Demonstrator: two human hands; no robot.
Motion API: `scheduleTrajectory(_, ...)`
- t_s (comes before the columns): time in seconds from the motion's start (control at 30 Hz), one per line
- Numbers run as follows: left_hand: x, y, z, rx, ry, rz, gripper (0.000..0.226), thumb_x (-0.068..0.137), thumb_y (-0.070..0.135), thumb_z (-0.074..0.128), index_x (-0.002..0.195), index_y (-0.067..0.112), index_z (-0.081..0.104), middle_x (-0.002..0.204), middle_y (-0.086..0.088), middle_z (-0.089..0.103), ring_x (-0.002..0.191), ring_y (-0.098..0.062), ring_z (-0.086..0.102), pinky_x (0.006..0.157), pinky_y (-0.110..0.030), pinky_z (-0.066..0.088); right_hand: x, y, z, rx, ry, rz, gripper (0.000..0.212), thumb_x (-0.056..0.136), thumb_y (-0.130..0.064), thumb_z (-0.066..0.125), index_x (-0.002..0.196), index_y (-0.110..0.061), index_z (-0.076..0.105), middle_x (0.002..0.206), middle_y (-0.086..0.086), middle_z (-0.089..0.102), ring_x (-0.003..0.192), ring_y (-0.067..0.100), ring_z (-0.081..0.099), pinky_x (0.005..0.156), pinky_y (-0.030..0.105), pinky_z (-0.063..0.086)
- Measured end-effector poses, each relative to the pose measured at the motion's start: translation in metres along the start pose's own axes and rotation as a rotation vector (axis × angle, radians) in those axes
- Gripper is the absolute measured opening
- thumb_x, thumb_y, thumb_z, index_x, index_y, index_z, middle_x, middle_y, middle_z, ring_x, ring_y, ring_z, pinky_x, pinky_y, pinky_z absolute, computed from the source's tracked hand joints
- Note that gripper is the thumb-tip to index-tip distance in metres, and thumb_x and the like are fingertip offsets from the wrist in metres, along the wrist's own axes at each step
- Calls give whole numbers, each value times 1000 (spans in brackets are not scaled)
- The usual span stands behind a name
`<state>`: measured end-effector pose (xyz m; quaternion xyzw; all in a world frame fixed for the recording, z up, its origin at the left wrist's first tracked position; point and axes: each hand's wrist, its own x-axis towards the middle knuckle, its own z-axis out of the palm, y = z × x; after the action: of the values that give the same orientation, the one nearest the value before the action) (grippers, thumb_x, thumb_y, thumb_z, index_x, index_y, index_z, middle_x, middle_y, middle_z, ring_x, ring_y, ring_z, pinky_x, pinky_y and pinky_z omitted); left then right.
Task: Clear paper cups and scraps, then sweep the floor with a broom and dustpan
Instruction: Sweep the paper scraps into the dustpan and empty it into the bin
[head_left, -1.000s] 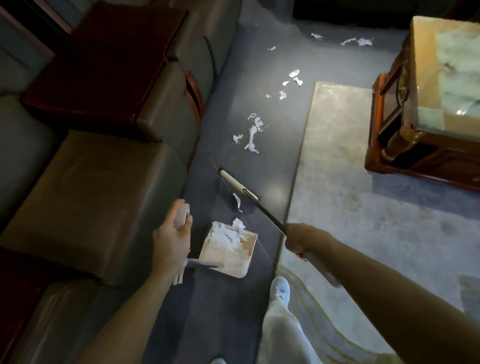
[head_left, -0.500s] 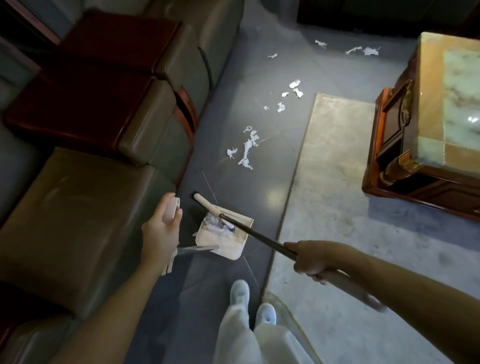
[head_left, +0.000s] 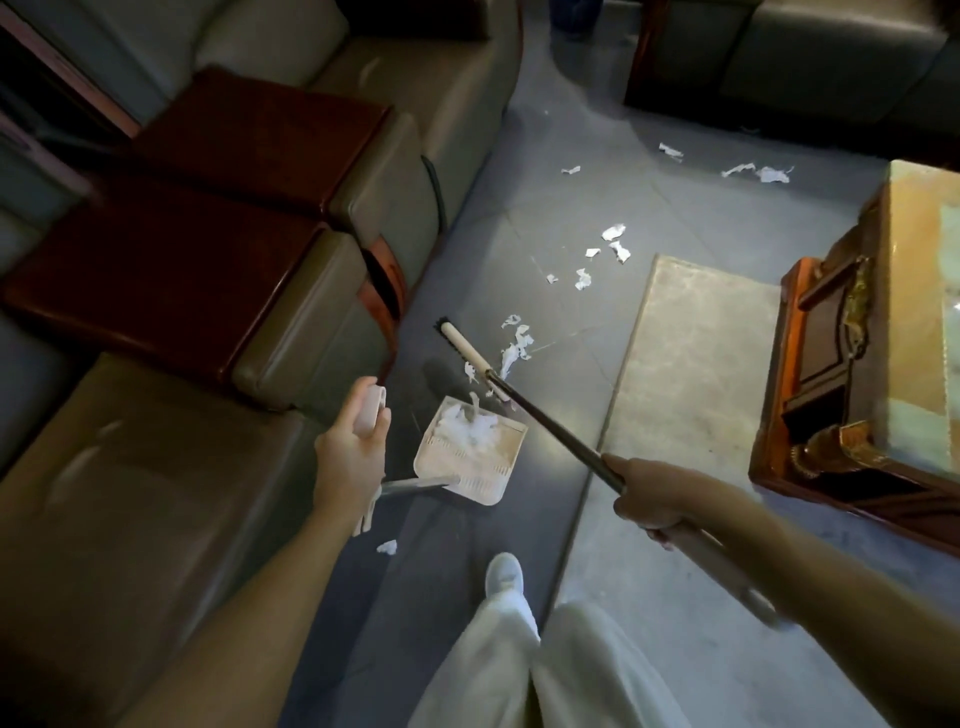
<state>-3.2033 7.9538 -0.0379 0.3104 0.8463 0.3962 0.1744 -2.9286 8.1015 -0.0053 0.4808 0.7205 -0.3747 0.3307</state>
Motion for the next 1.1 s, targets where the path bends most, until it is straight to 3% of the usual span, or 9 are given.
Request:
scheduleTrajectory(0.07, 4, 5, -1, 17, 14, -17, 36, 97, 25, 52, 133, 28, 54, 120, 1, 65, 97, -3, 54, 79, -14, 39, 5, -3, -12, 8, -6, -2, 72, 92, -7, 44, 153, -26, 11, 97, 18, 64, 50, 17, 58, 50, 29, 53)
scheduleTrajectory(0.17, 3, 5, -2, 21, 16, -51, 36, 97, 25, 52, 133, 26, 54, 124, 0, 64, 105, -12, 56, 84, -21, 39, 9, -8, -22, -11, -53, -30, 62, 88, -5, 43, 146, -21, 24, 90, 22, 69, 52, 23, 59, 53, 34, 55)
scheduleTrajectory(0.27, -7, -1, -6, 17, 25, -43, 35, 97, 27, 51, 132, 27, 54, 120, -1, 65, 104, -19, 60, 82, -21, 43, 8, -14, -18, -14, -66, -40, 57, 86, -5, 42, 140, -18, 31, 74, 17, 66, 44, 19, 56, 47, 30, 52)
scheduleTrajectory(0.43, -40, -20, -27, -24, 83, -57, 31, 96, 29, 54, 127, 34, 55, 111, 6, 65, 92, -10, 58, 73, -9, 38, -13, -23, 10, -21, -95, -57, 58, 88, -4, 45, 143, -16, 29, 71, 13, 62, 44, 15, 54, 46, 28, 51)
scheduleTrajectory(0.57, -70, -39, -65, -81, 75, -92, 28, 95, 29, 55, 120, 41, 55, 96, 0, 67, 78, -19, 61, 69, -26, 48, -41, -37, 32, 0, -112, -98, 56, 87, 0, 43, 141, -11, 31, 57, 10, 58, 32, 13, 50, 41, 23, 46)
scheduleTrajectory(0.73, -119, -67, -128, -87, 24, -107, 30, 96, 24, 55, 125, 32, 58, 104, -8, 67, 97, -33, 63, 82, -45, 52, -80, -69, 79, -11, -93, -112, 46, 88, 1, 42, 132, -8, 36, 56, 10, 53, 31, 13, 48, 41, 24, 46)
scheduleTrajectory(0.83, -145, -91, -168, -68, -18, -79, 31, 96, 23, 55, 127, 28, 58, 100, -5, 64, 96, -32, 62, 83, -39, 51, -102, -90, 120, 5, -91, -104, 37, 89, -1, 45, 125, -10, 39, 58, 9, 55, 38, 15, 50, 44, 24, 47)
scheduleTrajectory(0.97, -180, -123, -211, -78, -55, -78, 33, 95, 20, 57, 126, 30, 58, 110, 5, 64, 94, -12, 56, 73, -1, 38, -127, -124, 178, -34, -49, -83, 30, 89, -2, 46, 118, -5, 45, 44, 0, 52, 28, 6, 46, 38, 18, 41)
scheduleTrajectory(1.1, -202, -155, -246, -102, -128, -66, 31, 94, 23, 59, 120, 40, 60, 117, 9, 65, 108, -11, 58, 95, -21, 42, -131, -156, 224, -104, -36, -28, 32, 88, -6, 48, 119, -6, 49, 47, -2, 56, 33, 6, 50, 49, 19, 44)
